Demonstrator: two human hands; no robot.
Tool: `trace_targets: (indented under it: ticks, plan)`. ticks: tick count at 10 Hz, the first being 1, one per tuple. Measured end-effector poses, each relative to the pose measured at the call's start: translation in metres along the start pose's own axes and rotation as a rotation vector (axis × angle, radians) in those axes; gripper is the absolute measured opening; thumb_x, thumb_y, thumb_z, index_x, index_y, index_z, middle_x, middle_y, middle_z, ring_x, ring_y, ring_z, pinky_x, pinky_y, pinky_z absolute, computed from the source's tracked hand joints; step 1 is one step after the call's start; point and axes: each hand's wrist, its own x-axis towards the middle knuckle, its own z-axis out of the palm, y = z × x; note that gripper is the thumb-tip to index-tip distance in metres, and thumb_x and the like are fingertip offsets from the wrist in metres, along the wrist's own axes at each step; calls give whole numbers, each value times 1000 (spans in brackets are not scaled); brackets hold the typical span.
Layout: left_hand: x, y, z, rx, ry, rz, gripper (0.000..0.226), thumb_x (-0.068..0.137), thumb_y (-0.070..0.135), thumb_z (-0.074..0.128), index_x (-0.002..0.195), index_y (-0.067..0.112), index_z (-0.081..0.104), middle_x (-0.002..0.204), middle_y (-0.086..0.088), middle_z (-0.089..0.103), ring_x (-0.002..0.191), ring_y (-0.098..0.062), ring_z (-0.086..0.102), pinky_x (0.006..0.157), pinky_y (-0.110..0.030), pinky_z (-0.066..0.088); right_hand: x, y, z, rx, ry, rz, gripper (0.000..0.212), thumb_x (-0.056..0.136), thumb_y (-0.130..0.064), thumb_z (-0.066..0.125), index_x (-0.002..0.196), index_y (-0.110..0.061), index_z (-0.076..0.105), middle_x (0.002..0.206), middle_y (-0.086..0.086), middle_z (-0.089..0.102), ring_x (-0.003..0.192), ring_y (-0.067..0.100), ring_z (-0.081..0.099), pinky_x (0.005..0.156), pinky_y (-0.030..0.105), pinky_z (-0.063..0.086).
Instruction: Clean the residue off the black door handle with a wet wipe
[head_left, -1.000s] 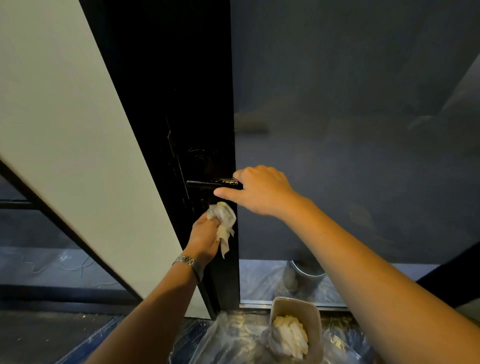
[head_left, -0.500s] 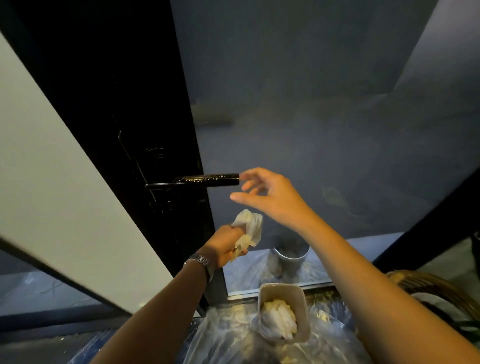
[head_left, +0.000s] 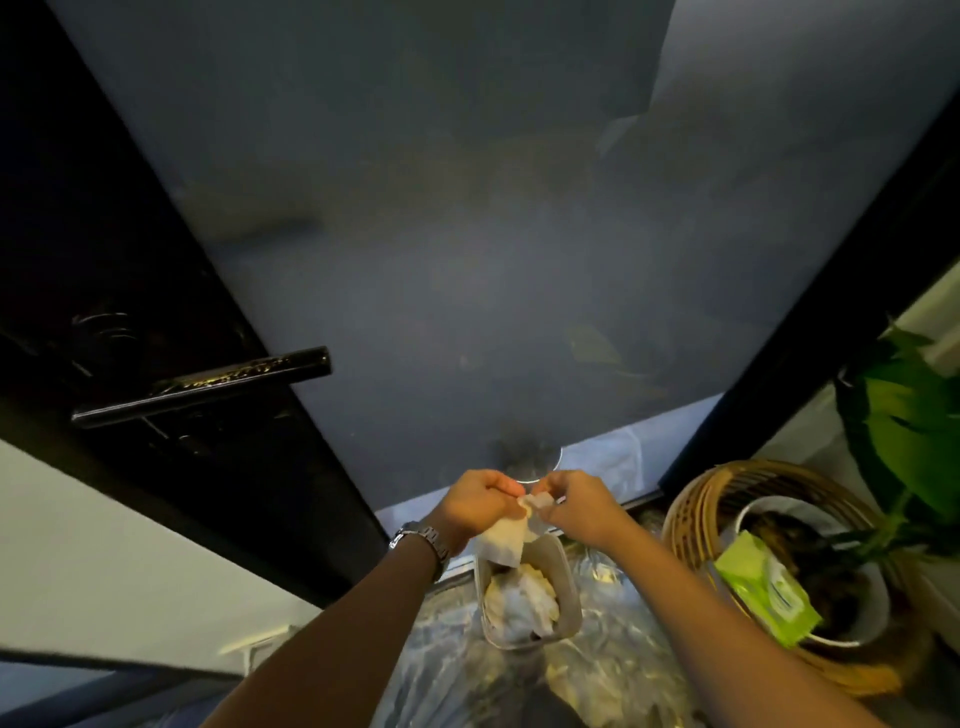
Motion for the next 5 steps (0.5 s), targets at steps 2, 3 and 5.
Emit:
trace_targets:
  ticks: [2, 3, 5]
  plan:
    - [16, -20, 20, 66, -45, -39, 30, 61, 21, 61, 90, 14, 61, 73, 1, 58, 64, -9, 52, 58, -14, 46, 13, 37, 6, -56, -56, 77, 32, 83, -10, 64, 115, -7, 63, 117, 13, 64, 108, 26, 59, 90, 31, 48]
    - [21, -36, 24, 166, -110, -61, 11, 72, 20, 59, 82, 16, 61, 80, -4, 59, 67, -11, 51, 62, -16, 45, 15, 53, 8, -69, -69, 137, 28, 84, -11, 63, 111, -4, 65, 114, 13, 65, 107, 25, 60, 85, 25, 46]
    - [24, -56, 16, 236, -75, -82, 15, 84, 22, 60, 79, 10, 68, 75, -7, 68, 69, -16, 63, 62, -21, 51, 13, 71, 10, -14, -45, 215, 19, 89, -17, 58, 99, -4, 68, 105, 15, 67, 98, 24, 61, 84, 30, 48]
